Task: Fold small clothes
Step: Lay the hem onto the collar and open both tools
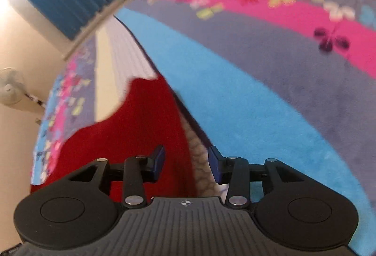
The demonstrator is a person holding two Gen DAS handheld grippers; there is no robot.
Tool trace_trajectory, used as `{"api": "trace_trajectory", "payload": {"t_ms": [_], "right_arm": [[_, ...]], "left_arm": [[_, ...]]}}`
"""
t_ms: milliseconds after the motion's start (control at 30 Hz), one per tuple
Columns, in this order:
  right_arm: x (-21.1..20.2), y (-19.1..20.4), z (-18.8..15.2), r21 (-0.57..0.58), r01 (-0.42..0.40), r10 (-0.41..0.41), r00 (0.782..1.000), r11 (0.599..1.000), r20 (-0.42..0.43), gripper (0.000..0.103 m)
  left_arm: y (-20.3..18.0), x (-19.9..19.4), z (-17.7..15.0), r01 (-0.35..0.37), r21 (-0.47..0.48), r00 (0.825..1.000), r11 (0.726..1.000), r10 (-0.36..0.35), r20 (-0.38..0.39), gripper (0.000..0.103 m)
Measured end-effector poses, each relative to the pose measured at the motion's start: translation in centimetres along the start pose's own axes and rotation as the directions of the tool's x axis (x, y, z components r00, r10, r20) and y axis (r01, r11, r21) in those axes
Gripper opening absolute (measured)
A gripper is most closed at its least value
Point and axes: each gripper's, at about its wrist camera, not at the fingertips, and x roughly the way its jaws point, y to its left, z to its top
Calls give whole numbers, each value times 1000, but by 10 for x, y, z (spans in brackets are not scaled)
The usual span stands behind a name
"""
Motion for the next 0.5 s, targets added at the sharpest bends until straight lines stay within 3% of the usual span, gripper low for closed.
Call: {"api": "trace_trajectory", "payload": {"t_ms": [100, 167, 233, 267, 300, 367, 500], "right_arm": [[-14, 20, -30, -175, 10, -24, 997, 984, -78, 48], [-2, 24, -53, -267, 74, -119, 980, 961, -157, 50], [6, 19, -67, -312, 139, -197, 966, 940, -165, 66], [1, 15, -67, -280, 177, -226, 962, 943, -152, 73], [-9, 14, -64, -236, 190, -228, 963, 953, -146, 73], [-43, 21, -61, -207, 180, -209, 969, 962, -128, 72], [-136, 46, -82, -293, 65, -79, 996, 954, -34, 89]], "left_arm": [[-10, -20, -23, -1, 28, 1000, 1000, 1, 8, 103], [-19, -26, -41, -3, 55, 1000, 998, 3, -9, 103], [-28, -27, -58, -53, 116, 998, 992, 57, -30, 103], [-33, -29, -67, -84, 147, 995, 986, 90, -38, 103], [-34, -37, -76, -100, 157, 993, 983, 107, -40, 103], [-33, -63, -93, -67, 128, 997, 990, 72, -30, 103], [-34, -130, -127, 3, 43, 1000, 999, -3, 0, 103]]}}
